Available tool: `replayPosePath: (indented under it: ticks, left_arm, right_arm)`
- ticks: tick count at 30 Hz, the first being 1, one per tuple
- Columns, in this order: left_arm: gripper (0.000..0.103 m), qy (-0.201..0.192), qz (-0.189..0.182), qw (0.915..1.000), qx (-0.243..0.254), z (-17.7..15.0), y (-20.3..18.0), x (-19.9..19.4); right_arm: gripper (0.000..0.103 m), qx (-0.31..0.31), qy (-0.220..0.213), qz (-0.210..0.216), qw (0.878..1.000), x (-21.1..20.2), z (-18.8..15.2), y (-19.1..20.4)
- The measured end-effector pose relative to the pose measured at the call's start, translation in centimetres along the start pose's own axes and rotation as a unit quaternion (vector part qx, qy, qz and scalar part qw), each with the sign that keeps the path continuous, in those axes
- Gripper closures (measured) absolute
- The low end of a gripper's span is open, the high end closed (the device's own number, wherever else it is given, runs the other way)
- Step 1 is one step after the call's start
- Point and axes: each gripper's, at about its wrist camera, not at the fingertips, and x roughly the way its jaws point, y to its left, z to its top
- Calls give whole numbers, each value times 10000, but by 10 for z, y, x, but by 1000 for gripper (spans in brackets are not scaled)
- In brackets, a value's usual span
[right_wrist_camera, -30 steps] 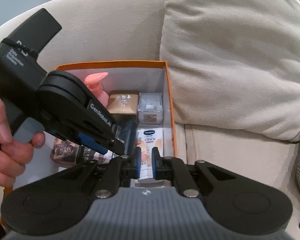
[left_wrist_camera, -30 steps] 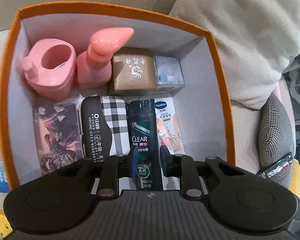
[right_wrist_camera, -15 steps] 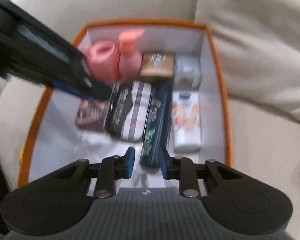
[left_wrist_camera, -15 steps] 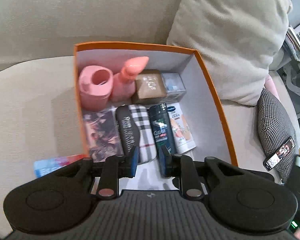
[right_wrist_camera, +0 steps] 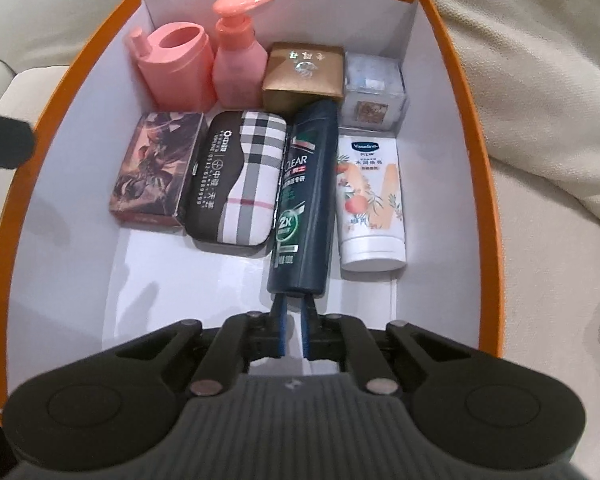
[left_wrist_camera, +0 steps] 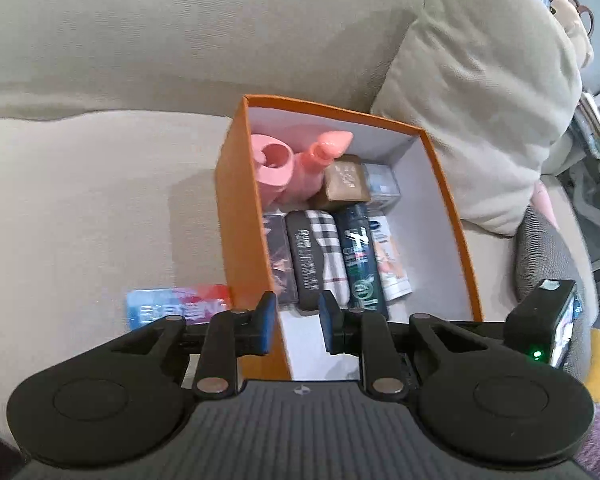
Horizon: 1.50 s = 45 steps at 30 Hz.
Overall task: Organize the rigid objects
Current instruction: 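Open both tools and raise them out of the orange box, then grasp the yellow tape measure with the right tool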
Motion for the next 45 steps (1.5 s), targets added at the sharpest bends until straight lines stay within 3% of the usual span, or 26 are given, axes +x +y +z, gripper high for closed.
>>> replayPosePath:
  ticks: [8, 16, 19, 25, 28, 33, 37, 45]
  left_arm:
    - [78, -155, -106, 9998, 86, -7, 2, -19]
    - [78, -540, -16, 9982, 254, -28, 11, -57]
    - [78, -685, 37, 9971, 343, -39, 18, -72]
    - [78, -873, 225, 9945, 538, -66, 38, -94]
    - [78, -954, 366, 9930, 589, -82, 52, -101]
    - [78, -1096, 735, 9887, 704, -107, 72, -105]
    - [78, -1161, 892, 9871, 645, -123, 91, -104]
    - [75, -896, 886, 9913, 370, -139, 128, -93]
  right_arm:
    - [96, -30, -158, 11, 9999, -21, -4, 11]
    - [93, 32, -1006, 208, 9947, -75, -15, 37]
    - [76, 158, -1390, 277, 9898, -95, -20, 50]
    - [73, 421, -1949, 704, 9774, -122, -29, 82]
    - [60, 468, -2160, 878, 9713, -130, -34, 102]
    - [55, 352, -2450, 1005, 9637, -136, -42, 141]
    - [49, 154, -2577, 821, 9626, -133, -49, 168]
    - [49, -321, -2338, 778, 9686, -109, -64, 207]
